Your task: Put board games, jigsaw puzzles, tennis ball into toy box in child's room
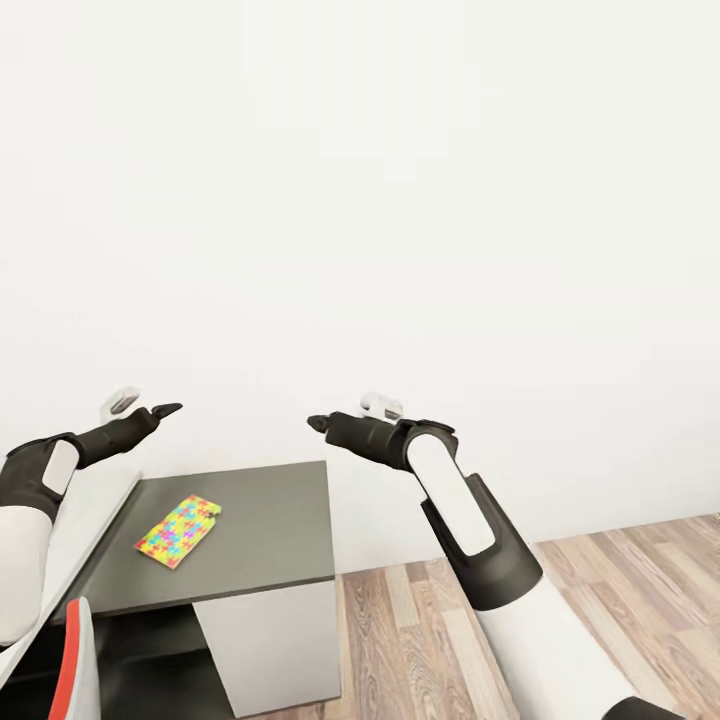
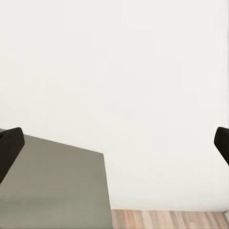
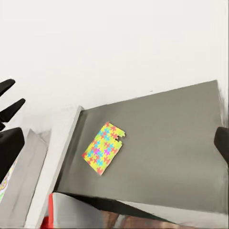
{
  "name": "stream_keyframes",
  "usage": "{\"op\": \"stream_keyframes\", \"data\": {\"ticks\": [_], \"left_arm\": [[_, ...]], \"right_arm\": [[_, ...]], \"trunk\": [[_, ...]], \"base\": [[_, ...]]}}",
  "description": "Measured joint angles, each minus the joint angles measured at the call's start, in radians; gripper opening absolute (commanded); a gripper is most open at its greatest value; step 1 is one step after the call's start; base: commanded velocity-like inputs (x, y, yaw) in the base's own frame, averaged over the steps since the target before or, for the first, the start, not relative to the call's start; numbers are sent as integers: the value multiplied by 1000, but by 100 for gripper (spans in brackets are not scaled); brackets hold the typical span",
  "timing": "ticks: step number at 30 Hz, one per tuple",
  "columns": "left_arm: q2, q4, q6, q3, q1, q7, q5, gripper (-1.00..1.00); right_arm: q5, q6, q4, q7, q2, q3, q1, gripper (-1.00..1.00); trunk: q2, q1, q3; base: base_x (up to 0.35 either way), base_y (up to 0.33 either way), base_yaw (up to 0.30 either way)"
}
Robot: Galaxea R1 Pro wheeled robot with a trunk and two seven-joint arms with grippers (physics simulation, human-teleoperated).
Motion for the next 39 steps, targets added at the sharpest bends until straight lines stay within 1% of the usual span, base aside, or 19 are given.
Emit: {"op": "stream_keyframes", "data": {"ticks": [1,3,4,5,6,8,9,11,15,17,19,20,23,27,29,33,35,37,39], "left_arm": [[0,0,0,-1,0,0,0,100],[0,0,1,-2,0,1,0,100],[0,0,1,-2,0,1,0,100],[0,0,1,-2,0,1,0,100],[0,0,1,-2,1,1,0,100],[0,0,1,-3,0,2,0,100],[0,0,1,-3,0,4,0,100],[0,0,1,-3,0,6,0,100],[0,0,1,-4,0,10,-1,100],[0,0,1,-4,0,12,-1,100],[-1,0,1,-4,0,13,-3,100],[-3,0,1,-6,1,13,-6,100],[-8,0,1,-24,0,13,-24,100],[-9,0,3,-63,0,13,-44,100],[-8,0,4,-73,0,12,-46,100],[-3,8,2,-87,5,12,-57,100],[-1,6,0,-89,15,12,-69,100],[-2,-6,3,-91,25,12,-94,100],[-6,-8,2,-92,26,14,-101,100]], "right_arm": [[2,-1,22,0,-11,0,12,100],[4,-11,76,0,-47,-1,35,100],[4,-19,94,0,-55,-1,41,100],[5,-39,130,0,-72,-1,52,100],[5,-53,153,1,-80,-1,57,100],[11,-109,249,3,-105,0,73,100],[13,-133,301,5,-113,1,77,100],[14,-154,352,6,-116,3,80,100],[19,-191,492,7,-119,8,84,100],[30,-222,539,7,-118,11,84,100],[54,-256,569,7,-117,13,84,100],[76,-273,583,8,-116,13,85,100],[134,-293,605,9,-112,11,85,100],[171,-300,616,6,-116,10,86,100],[176,-300,617,6,-119,9,89,100],[185,-303,625,8,-124,8,121,100],[187,-303,630,9,-122,9,127,100],[187,-302,634,8,-119,9,132,100],[187,-299,634,7,-119,10,133,100]], "trunk": [[0,0,0],[0,0,0],[0,0,1],[0,0,1],[0,0,1],[0,0,1],[0,0,1],[0,0,1],[0,0,1],[0,0,1],[0,0,1],[0,0,1],[0,0,1],[0,0,1],[0,0,1],[0,0,-1],[0,0,-1],[0,0,-1],[0,0,-1]], "base": [[0,0,-34],[0,0,-19],[0,0,-11],[0,0,-9],[0,0,-6],[0,0,-3],[0,0,-2],[0,0,-1],[0,0,0],[0,0,0],[0,0,0],[0,0,0],[0,0,0],[0,0,0],[0,0,0],[0,0,0],[0,0,0],[0,0,0],[0,0,0]]}}
